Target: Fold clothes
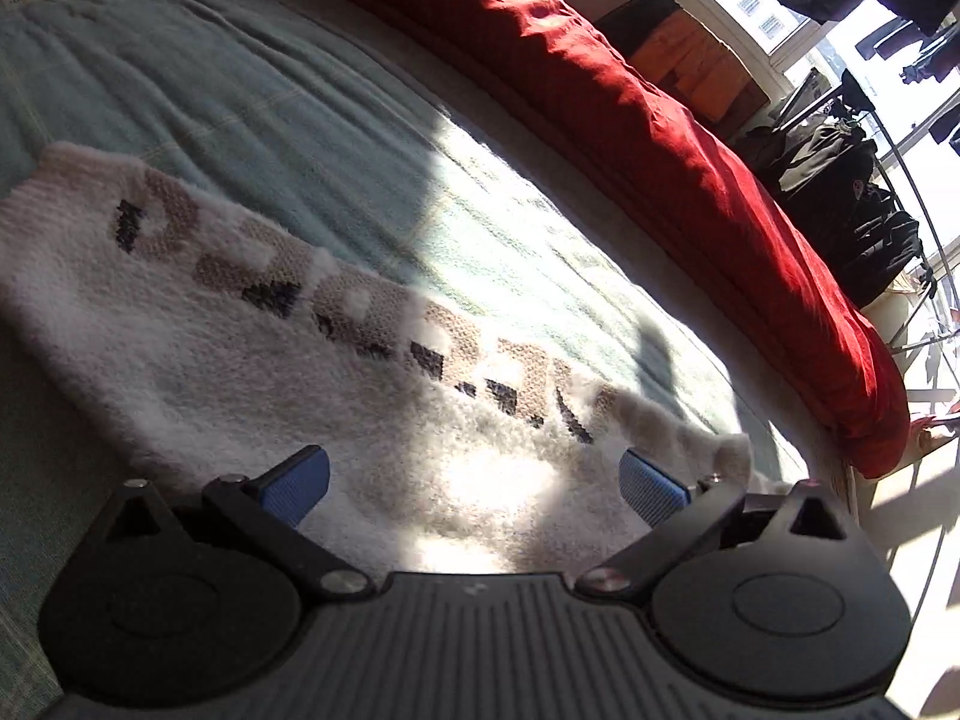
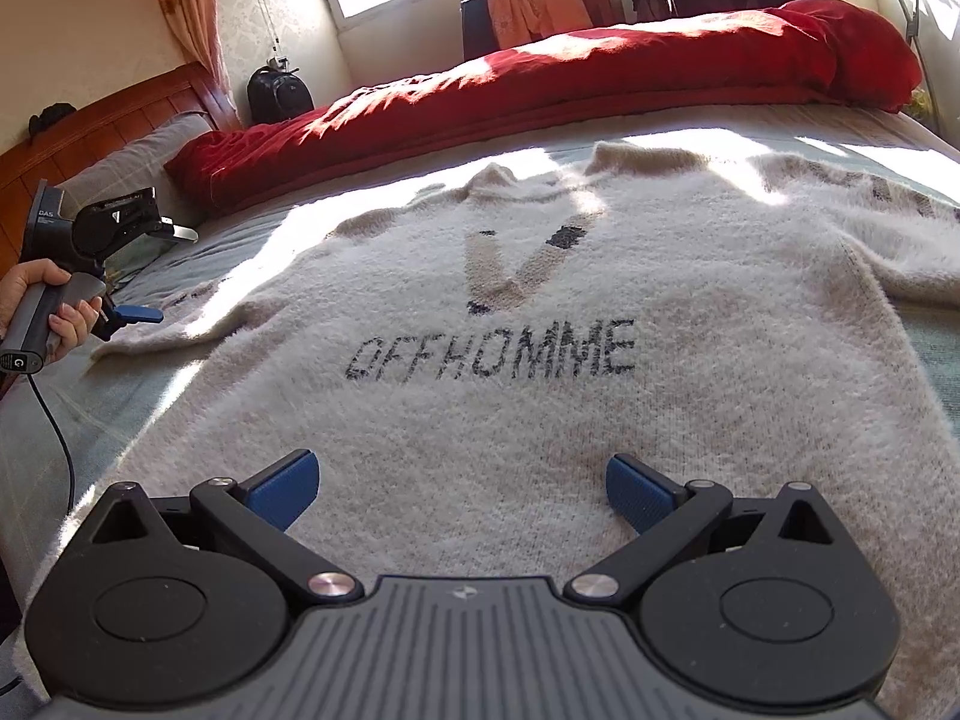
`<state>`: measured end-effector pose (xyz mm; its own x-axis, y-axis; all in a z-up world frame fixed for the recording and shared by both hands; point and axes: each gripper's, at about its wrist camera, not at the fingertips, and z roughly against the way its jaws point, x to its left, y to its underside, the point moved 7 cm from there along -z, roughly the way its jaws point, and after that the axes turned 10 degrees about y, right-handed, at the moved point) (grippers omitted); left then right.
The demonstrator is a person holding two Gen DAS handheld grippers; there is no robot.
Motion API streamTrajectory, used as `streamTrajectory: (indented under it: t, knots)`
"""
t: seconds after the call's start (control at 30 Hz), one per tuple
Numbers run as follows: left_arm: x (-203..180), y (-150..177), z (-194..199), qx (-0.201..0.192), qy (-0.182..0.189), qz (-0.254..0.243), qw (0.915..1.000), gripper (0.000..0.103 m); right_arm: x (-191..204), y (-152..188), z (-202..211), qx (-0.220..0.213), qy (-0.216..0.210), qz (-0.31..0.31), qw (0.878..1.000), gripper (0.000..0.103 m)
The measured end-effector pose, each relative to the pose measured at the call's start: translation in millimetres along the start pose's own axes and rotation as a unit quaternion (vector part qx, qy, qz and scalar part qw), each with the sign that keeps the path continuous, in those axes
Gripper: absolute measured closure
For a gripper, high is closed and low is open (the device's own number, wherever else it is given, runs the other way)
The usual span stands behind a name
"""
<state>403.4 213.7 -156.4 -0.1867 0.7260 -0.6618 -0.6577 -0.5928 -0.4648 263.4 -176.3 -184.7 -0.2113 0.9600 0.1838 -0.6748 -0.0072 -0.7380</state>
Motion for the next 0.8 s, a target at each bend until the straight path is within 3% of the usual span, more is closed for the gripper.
streamTrajectory:
  t: [0.17, 0.27, 0.37, 0.5, 0.67, 0.8]
  knots:
    - [-73.5, 44.6, -42.2, 0.091, 0.078, -0.054, 0.9914, 0.001, -0.7, -0.1, 0.1, 0.000, 0.000, 0.002, 1.000, 0.000]
    - [-99.8, 73.8, -57.3, 0.134, 0.105, -0.079, 0.9822, 0.001, -2.1, 0.1, 0.3, -0.001, -0.005, -0.003, 1.000, 0.000]
    - [-100.0, 95.0, -63.2, 0.164, 0.108, -0.073, 0.9778, 0.001, -3.2, -0.1, 1.1, -0.001, -0.009, -0.007, 1.000, 0.000]
    - [-72.8, 102.2, -58.1, 0.168, 0.066, -0.055, 0.9821, 0.001, -4.8, -1.2, 2.3, 0.001, -0.013, -0.015, 1.000, 0.000]
    - [-70.2, 93.0, -35.8, 0.138, 0.050, -0.048, 0.9880, 0.001, -8.4, -1.6, 2.1, 0.001, -0.020, -0.032, 0.999, 0.000]
    - [-104.9, 113.3, -25.7, 0.163, 0.109, -0.050, 0.9793, 0.001, -4.2, 0.7, 1.3, -0.001, -0.009, -0.016, 1.000, 0.000]
